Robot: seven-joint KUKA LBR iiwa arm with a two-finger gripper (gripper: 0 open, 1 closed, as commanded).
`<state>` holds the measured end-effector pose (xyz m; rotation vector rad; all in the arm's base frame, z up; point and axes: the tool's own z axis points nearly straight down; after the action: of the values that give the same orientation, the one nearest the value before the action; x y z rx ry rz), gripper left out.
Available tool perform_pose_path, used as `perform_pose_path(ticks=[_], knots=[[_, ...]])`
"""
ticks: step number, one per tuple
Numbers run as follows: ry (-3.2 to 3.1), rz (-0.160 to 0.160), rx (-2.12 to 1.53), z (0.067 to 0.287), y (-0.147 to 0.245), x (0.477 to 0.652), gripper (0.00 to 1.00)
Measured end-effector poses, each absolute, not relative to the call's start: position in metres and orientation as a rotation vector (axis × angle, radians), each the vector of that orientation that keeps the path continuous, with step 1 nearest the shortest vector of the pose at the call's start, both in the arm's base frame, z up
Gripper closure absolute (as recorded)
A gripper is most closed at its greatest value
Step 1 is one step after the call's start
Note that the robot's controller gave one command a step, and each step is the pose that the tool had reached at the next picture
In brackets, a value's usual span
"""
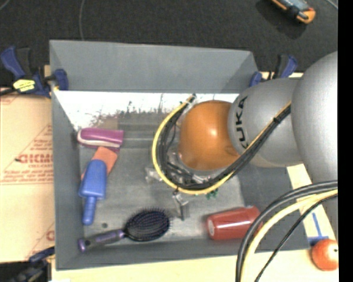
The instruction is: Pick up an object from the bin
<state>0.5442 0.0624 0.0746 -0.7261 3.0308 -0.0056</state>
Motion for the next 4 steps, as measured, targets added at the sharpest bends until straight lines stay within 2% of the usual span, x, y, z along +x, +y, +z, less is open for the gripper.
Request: perform_pose_path(ticks=[1, 2, 3, 4], knots=[[3.008, -0.009, -0.78, 0.071, 0.074, 0.551, 0.0], [3.008, -0.008, -0.778, 0.071, 0.074, 0.551, 0.0], [3.008, -0.004, -0.734, 0.072, 0.165, 0.597, 0.0], [3.014, -0.006, -0.726, 0.072, 0.161, 0.597, 0.0]])
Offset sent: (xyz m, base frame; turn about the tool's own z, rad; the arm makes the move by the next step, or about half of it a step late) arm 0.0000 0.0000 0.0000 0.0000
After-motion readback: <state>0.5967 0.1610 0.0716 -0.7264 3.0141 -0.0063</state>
